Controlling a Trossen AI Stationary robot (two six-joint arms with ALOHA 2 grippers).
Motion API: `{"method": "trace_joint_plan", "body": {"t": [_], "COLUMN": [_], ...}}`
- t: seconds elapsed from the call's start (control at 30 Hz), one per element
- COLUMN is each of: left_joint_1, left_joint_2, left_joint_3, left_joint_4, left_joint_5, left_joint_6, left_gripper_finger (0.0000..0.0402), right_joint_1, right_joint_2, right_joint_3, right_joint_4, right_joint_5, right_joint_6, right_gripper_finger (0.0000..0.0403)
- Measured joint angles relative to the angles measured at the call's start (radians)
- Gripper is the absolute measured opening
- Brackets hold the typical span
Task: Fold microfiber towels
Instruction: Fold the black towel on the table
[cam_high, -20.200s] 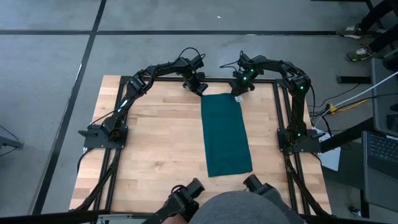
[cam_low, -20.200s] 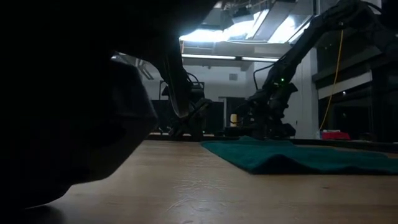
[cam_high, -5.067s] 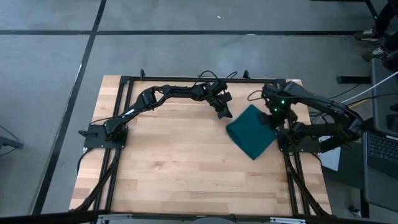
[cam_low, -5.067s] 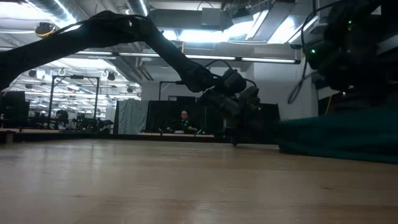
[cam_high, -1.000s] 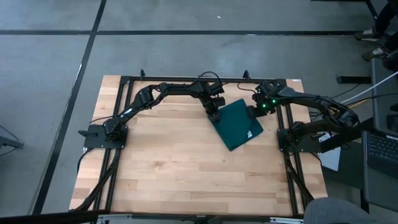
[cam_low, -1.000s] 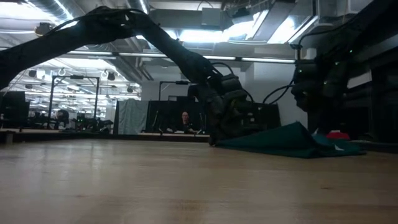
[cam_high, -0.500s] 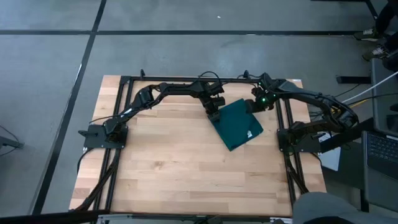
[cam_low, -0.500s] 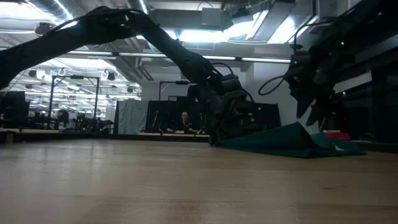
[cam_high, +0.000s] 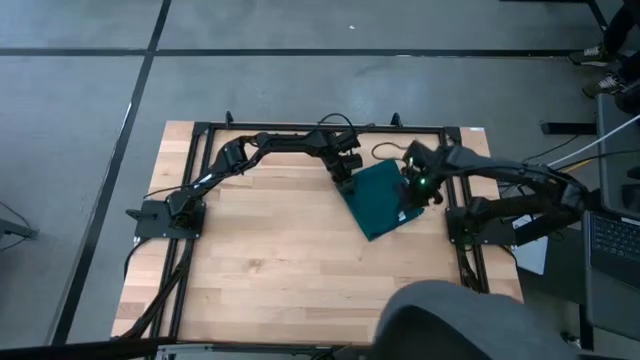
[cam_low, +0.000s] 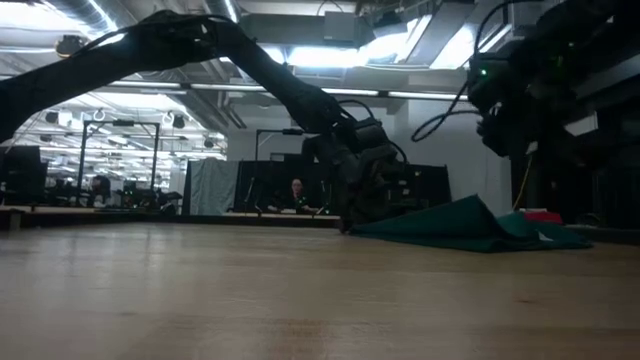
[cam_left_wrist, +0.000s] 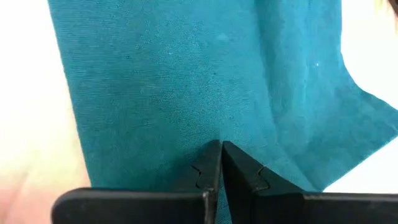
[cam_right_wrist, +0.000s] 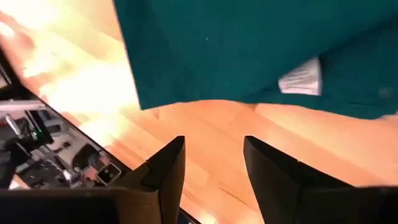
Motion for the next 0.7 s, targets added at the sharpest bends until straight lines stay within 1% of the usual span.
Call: {"method": "trace_joint_plan", "body": {"t": [0.2,0.3,0.47,0.53,0.63,0.7], "left_joint_1": [0.004,0.004,0.004,0.004,0.004,0.004], "left_joint_2": [0.000,0.001,0.001,0.001,0.001,0.001], "left_joint_3": [-0.001,-0.001,-0.001,-0.001,-0.001,-0.001], "left_joint_4": [0.033,0.031,0.030,0.030,0.031,0.032], "left_joint_5": [-0.004,-0.004,-0.004,-0.003,0.001,0.001], "left_joint_6": [0.032,0.039,0.046,0.056,0.067,0.066], "left_gripper_finger": [0.0015,0.0015,0.0015,0.0015,0.0015,0.0015], "right_joint_1": [0.115,0.139,0.161,0.182,0.227,0.254], "right_joint_2": [0.011,0.027,0.027,0.027,0.027,0.027], "right_joint_3": [-0.132,-0.171,-0.201,-0.201,-0.201,-0.200], "right_joint_4": [0.325,0.417,0.434,0.469,0.632,0.740], "right_joint_5": [0.009,0.029,0.051,0.050,0.057,0.111], "right_joint_6": [0.258,0.337,0.393,0.422,0.513,0.586], "right_gripper_finger": [0.0162,0.0160,0.0166,0.0171,0.0175,0.0173]}}
